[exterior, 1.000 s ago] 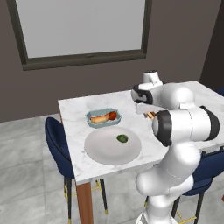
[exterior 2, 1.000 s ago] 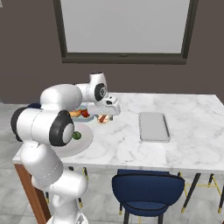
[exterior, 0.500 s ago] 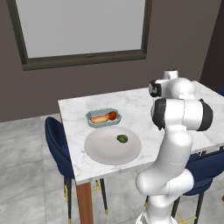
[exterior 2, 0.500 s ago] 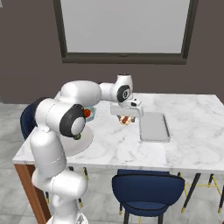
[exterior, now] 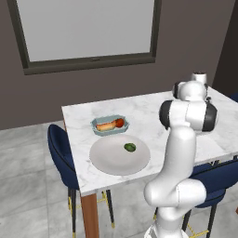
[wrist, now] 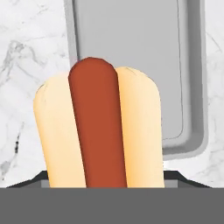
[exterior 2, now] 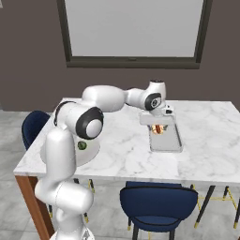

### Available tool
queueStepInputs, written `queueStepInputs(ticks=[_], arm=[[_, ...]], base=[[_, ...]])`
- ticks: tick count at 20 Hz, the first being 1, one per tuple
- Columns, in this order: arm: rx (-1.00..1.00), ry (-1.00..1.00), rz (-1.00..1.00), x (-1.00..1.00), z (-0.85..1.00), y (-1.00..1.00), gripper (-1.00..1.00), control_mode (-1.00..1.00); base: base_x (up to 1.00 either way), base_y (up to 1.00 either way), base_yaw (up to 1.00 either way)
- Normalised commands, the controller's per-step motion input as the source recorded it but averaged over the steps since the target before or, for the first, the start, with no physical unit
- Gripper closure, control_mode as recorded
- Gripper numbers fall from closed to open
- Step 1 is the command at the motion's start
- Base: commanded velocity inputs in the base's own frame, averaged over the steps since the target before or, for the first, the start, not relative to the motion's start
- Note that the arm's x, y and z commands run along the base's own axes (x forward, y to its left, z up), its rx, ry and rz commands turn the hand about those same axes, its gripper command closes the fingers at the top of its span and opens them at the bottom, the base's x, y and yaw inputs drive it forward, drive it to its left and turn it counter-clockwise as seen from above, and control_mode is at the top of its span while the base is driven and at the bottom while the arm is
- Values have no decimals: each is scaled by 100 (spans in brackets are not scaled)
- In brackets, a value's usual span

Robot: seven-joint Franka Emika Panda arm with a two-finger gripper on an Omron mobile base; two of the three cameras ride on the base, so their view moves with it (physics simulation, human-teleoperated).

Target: Place one cooked food and one vegetable from the large plate to each tupperware container.

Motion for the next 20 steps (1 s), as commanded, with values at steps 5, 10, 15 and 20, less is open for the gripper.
queueStepInputs(ticks=[5, 10, 15, 20], arm=[[-1, 0, 24, 19, -7, -46, 100, -100], [0, 0, 4, 25, -15, -1, 100, -100], [0, -4, -10, 22, -36, 0, 100, -100], [0, -8, -12, 39, -34, -4, 100, -100]], base=[[0, 0, 0], [0, 0, 0], [0, 0, 0], [0, 0, 0]])
